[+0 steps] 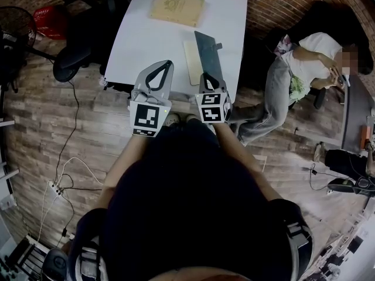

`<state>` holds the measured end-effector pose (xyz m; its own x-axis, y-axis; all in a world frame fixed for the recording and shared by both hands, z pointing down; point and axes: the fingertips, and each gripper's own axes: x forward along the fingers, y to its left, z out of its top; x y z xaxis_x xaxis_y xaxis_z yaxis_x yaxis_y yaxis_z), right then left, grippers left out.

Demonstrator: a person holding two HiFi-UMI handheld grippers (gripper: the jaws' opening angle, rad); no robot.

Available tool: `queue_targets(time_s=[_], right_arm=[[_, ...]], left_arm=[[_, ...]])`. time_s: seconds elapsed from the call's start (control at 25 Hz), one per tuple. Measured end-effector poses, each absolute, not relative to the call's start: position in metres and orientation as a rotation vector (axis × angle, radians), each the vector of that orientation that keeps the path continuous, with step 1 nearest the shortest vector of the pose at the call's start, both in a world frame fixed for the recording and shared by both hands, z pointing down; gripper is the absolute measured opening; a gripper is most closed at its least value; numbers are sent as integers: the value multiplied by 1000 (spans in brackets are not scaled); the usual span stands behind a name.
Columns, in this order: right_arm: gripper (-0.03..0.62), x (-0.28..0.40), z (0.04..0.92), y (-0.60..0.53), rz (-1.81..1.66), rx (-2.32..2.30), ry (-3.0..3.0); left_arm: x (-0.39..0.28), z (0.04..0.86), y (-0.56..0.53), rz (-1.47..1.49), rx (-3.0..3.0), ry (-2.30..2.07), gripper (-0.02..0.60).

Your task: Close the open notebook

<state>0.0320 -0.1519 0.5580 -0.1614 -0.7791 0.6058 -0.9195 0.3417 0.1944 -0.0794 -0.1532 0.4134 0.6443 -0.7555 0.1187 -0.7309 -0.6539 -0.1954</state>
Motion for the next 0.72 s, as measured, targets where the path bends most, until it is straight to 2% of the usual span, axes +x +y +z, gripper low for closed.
queue_targets(time_s=[0.72], right_arm=[[21,17,578,-158,263,1416,-1986]], left_arm=[[-97,420,-155,-311,-2705,1301,-5]])
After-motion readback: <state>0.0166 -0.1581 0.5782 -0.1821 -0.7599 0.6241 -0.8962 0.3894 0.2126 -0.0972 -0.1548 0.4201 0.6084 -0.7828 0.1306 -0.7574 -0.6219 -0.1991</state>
